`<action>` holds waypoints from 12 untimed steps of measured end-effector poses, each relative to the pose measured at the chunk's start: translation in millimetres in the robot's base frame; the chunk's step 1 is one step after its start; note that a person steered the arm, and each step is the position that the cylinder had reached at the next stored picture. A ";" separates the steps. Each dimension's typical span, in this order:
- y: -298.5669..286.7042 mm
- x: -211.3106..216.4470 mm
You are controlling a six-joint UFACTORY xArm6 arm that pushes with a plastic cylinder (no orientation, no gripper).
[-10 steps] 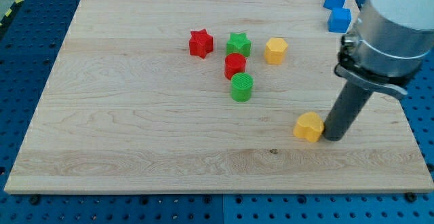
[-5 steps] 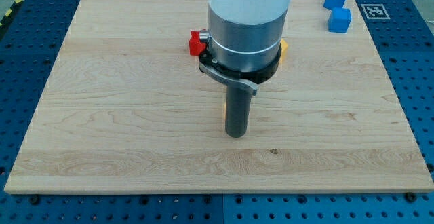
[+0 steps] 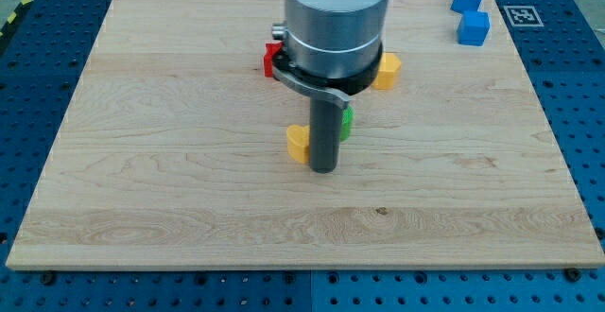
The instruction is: Push the yellow heart to the center
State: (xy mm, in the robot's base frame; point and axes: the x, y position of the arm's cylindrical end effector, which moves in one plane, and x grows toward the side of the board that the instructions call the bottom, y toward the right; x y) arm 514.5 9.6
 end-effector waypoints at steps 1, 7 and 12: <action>-9.2 0.0; -12.0 -24.5; -70.8 -47.1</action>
